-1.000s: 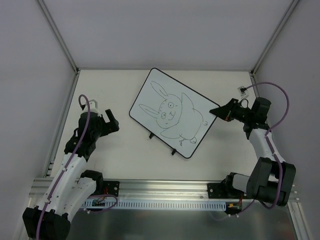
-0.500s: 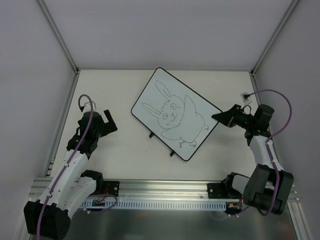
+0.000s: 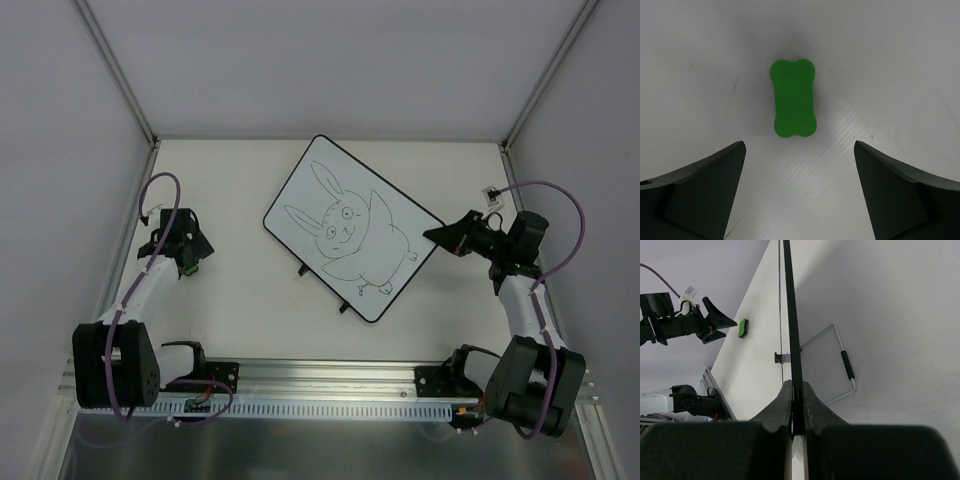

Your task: Erase the whiteboard

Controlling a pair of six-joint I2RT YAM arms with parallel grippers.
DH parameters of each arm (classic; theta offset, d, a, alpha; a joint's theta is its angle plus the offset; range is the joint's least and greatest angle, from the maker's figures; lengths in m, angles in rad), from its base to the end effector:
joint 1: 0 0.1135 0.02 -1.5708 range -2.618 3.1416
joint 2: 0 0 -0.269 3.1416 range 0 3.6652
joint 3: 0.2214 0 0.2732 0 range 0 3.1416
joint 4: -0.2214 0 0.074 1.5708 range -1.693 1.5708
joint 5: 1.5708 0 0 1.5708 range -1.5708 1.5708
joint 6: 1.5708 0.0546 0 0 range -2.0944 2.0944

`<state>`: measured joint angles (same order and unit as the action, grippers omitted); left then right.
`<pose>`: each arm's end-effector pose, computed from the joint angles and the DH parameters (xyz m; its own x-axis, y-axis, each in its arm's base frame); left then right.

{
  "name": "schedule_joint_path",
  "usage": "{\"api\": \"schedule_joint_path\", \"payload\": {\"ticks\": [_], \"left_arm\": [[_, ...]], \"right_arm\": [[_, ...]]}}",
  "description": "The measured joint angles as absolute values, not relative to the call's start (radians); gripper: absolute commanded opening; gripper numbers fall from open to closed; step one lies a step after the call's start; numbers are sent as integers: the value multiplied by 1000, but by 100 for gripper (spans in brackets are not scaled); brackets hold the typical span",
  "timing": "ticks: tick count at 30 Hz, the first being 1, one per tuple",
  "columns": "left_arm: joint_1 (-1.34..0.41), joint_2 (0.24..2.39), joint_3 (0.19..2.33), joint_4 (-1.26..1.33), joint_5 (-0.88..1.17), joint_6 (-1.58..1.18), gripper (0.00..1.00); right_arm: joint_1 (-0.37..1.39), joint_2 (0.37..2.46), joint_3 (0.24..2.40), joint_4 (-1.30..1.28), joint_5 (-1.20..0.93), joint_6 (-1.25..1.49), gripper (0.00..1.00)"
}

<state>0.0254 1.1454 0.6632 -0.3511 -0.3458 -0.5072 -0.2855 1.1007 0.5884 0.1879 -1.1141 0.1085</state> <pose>0.2567 0.0250 0.1953 -0.5245 -0.4704 -0.7096 -0.5794 0.8079 -0.1073 0.2564 -0.0242 0.2437 -0.3790 0.1610 -0.9113 -0.6549 0.6491 0.3870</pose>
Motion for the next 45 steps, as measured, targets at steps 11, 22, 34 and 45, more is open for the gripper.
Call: {"api": "schedule_joint_path", "payload": {"ticks": [11,22,34,45], "left_arm": [[126,1387,768,-345,-313,-508,73],[126,1462,791,-340,-271,-504,61],[126,1502,801,-333,-267,-482,52],[159,1513,815,-321,-265,-458,57]], "right_arm": [[-286,1100,583,191,-1105,113,0],[-285,1100,583,192,-1104,115,0],[-284,1100,583,194,-1103,115,0],[-282,1100,583,196,-1102,115,0]]}}
